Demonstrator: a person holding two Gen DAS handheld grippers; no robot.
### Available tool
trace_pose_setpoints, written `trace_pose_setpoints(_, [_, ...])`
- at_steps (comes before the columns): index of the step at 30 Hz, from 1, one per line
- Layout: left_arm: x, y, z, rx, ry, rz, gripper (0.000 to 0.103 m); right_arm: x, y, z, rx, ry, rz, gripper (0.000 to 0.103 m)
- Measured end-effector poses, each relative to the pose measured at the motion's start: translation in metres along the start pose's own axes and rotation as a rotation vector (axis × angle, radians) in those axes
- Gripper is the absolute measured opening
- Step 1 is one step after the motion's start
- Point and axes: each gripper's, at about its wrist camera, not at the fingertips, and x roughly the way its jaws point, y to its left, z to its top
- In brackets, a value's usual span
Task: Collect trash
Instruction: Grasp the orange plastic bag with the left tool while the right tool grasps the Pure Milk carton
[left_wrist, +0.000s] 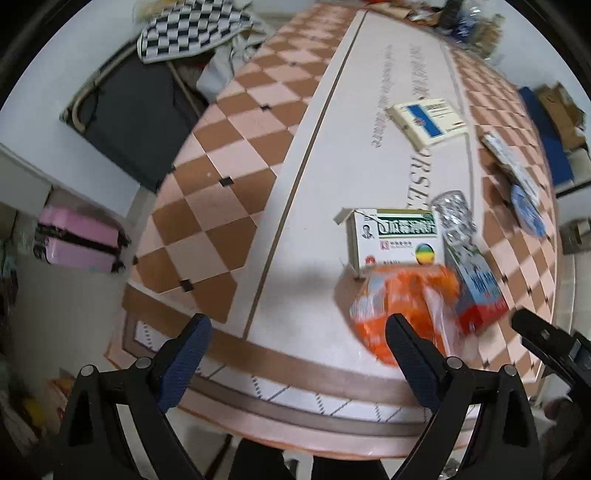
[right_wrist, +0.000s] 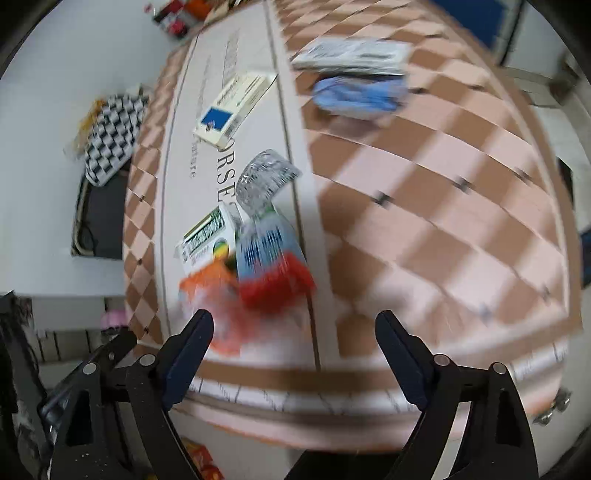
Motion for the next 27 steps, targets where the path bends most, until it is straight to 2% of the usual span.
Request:
trace_pose_setpoints(3, [0.015,-0.003,0.012,-0.045,0.046,-0.014,0.096,0.038,0.012,0.028,-0.047,0.101,0.008,0.088])
trace_pose_setpoints(5, [0.025,-0.006,0.016,-0.071,0.074,-0.026,0.096,0.06,0.017,0.035,-0.076,0.162,0.02,0.079])
trace_pose_setpoints(6, [0.028,-0.008,0.017,-0.077,0.086,-0.029,0.096,0.071,0.021,0.038,-0.103,0.2,0.02,0.065])
trace_pose_setpoints(7, [0.032,-0.009,0.018,-0.081,0.1,-0.037,0.095,0.074,0.021,0.037,-0.11,0.213,0.022,0.06])
trace_pose_setpoints(8, [0.035,-0.011,0.018,-0.085,0.111,-0.04,0.095,0.078,0.02,0.037,-0.113,0.22,0.028,0.06])
trace_pose_setpoints(13, [0.045,-0.029,0.009,-0.105,0.157,-0.104,0.095,0.06,-0.002,0.041,-0.084,0.172,0.066,0.06])
trace_pose_setpoints(17, [0.06,-0.052,0.002,-0.1,0.182,-0.123,0.094,0.03,-0.039,0.044,-0.058,0.093,-0.003,0.06])
trace_pose_setpoints(18, [0.064,-0.058,0.0,-0.093,0.189,-0.119,0.079,0.026,-0.046,0.044,-0.057,0.082,-0.025,0.06])
trace_pose_setpoints(20, [0.072,-0.07,-0.006,-0.073,0.202,-0.1,0.058,0.024,-0.063,0.044,-0.049,0.07,-0.075,0.06])
trace_pose_setpoints(22, [0.078,-0.081,-0.013,-0.042,0.206,-0.087,0.047,0.028,-0.077,0.042,-0.03,0.086,-0.09,0.06])
trace_pose_setpoints(23, [0.079,-0.085,-0.017,-0.026,0.201,-0.08,0.035,0.032,-0.083,0.041,-0.015,0.089,-0.076,0.061])
trace_pose_setpoints(25, [0.078,-0.093,-0.023,0.003,0.177,-0.053,0.034,0.037,-0.087,0.041,-0.016,0.084,-0.105,0.062])
trace_pose_setpoints(27, [0.074,-0.097,-0.028,0.025,0.155,-0.033,0.024,0.042,-0.087,0.04,-0.038,0.068,-0.15,0.062])
